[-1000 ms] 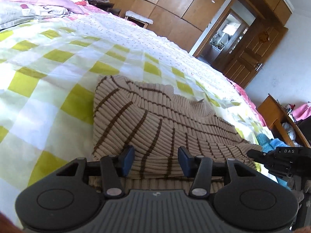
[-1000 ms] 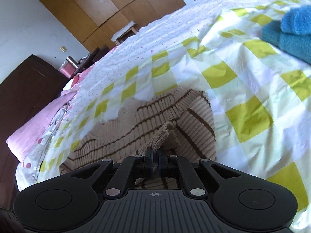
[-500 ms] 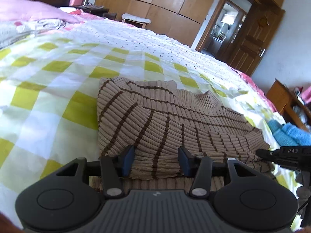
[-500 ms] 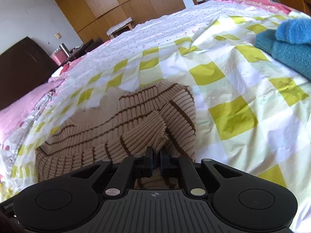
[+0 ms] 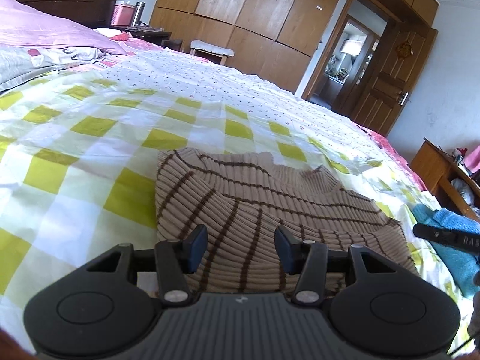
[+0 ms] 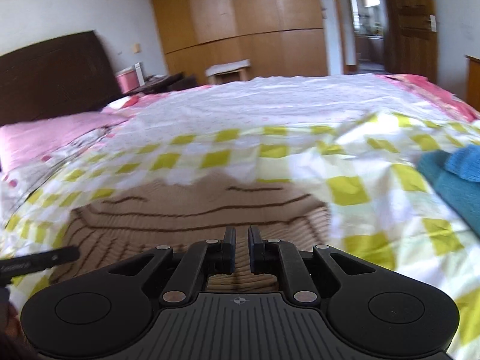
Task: Fold small clothes
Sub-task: 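Smooth the folded sweater side with the right tool, then move both tools to the sweater hem, fingers open, then grasp the hem with both tools and lift it toward the collar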
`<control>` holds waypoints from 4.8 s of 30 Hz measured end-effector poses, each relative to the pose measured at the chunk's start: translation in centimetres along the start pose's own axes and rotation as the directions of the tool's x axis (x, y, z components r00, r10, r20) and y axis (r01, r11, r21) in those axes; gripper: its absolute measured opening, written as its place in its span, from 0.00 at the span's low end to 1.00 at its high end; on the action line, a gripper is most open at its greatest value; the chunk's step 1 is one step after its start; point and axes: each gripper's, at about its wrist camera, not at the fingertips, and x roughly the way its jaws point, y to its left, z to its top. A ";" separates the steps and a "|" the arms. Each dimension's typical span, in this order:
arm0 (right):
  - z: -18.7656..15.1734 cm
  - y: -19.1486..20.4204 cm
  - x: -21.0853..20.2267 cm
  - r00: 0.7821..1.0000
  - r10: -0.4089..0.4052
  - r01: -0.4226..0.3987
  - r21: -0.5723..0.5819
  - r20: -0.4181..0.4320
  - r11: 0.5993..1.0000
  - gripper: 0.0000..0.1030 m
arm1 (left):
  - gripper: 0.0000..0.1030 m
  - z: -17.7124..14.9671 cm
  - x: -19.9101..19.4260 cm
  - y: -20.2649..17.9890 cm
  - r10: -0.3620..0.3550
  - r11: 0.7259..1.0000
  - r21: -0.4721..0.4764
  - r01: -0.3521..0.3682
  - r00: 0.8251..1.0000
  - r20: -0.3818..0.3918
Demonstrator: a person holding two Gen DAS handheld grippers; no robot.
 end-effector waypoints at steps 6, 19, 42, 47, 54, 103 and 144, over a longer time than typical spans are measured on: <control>-1.9 -1.0 4.0 0.989 -0.048 0.051 0.019 -0.137 0.998 0.11 | 0.52 -0.4 1.0 0.3 0.026 0.999 0.026 -0.025 0.999 -0.040; -1.4 -2.6 1.6 0.994 -0.065 0.069 0.040 -0.091 0.997 0.11 | 0.52 -0.9 0.4 -1.8 0.038 0.990 0.136 -0.035 0.999 -0.016; -2.3 -3.2 -0.8 0.981 0.044 -0.026 0.099 -0.187 0.995 0.12 | 0.53 -1.6 -3.2 -0.7 0.072 0.996 0.056 -0.065 0.988 -0.139; -3.9 -2.8 -4.8 0.968 0.124 -0.108 0.083 -0.216 0.991 0.12 | 0.53 -3.4 -7.3 0.1 0.060 0.998 0.023 -0.057 0.977 -0.205; -7.6 -3.2 -11.3 0.937 0.170 -0.163 0.048 -0.306 0.985 0.12 | 0.53 -7.9 -13.2 1.0 0.108 0.994 0.020 -0.108 0.930 -0.352; -16.3 -6.6 -16.0 0.832 0.268 -0.164 0.247 -0.485 0.955 0.15 | 0.19 -13.1 -16.2 0.4 0.112 0.982 -0.068 -0.178 0.830 -0.546; 3.6 -11.4 -5.1 0.965 0.212 -0.262 0.463 0.157 0.847 0.04 | 0.12 6.4 -5.7 6.4 -0.173 0.874 -0.434 0.218 0.975 0.141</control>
